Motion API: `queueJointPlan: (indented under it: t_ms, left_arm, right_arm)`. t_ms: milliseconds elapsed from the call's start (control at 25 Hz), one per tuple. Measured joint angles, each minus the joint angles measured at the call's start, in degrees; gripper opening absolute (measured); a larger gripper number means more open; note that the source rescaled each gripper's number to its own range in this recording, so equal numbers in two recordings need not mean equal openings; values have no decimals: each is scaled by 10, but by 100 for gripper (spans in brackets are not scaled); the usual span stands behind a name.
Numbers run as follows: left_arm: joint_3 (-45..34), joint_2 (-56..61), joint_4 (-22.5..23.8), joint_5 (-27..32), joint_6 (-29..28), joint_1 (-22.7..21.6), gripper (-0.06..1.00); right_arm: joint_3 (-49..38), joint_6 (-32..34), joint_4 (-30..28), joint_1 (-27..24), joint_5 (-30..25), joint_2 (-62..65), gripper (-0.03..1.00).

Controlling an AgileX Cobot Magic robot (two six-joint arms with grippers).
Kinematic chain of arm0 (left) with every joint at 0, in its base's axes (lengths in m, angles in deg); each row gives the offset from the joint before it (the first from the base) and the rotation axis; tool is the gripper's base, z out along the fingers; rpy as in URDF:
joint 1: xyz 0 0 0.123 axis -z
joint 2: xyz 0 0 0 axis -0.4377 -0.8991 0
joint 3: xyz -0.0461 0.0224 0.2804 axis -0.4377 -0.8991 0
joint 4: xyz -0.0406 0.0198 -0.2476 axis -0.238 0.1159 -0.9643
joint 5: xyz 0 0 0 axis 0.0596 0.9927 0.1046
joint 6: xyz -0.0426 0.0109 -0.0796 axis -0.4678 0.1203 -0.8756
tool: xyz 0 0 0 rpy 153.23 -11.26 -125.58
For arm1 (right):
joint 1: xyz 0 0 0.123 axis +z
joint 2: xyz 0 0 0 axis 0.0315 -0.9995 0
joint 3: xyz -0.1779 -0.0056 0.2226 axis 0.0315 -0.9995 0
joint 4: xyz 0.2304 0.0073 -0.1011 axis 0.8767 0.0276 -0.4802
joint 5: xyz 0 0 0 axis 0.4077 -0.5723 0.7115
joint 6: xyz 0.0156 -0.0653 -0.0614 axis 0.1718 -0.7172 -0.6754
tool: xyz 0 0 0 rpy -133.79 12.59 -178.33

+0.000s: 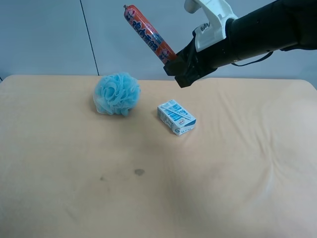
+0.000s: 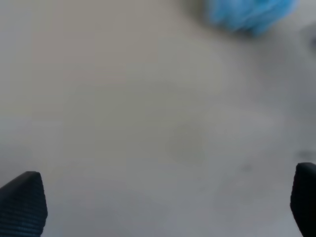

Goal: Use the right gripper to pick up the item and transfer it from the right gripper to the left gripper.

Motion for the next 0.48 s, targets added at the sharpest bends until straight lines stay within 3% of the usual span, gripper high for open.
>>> queueJointPlan:
  t_ms: [240, 480]
  left_arm:
    - [2, -28, -130, -97, 97, 0, 100]
    - [2, -130, -276, -179, 265, 0, 100]
  right_arm:
    - [0, -2, 0, 0, 2, 0, 0]
    - [0, -2, 0, 0, 7, 0, 0]
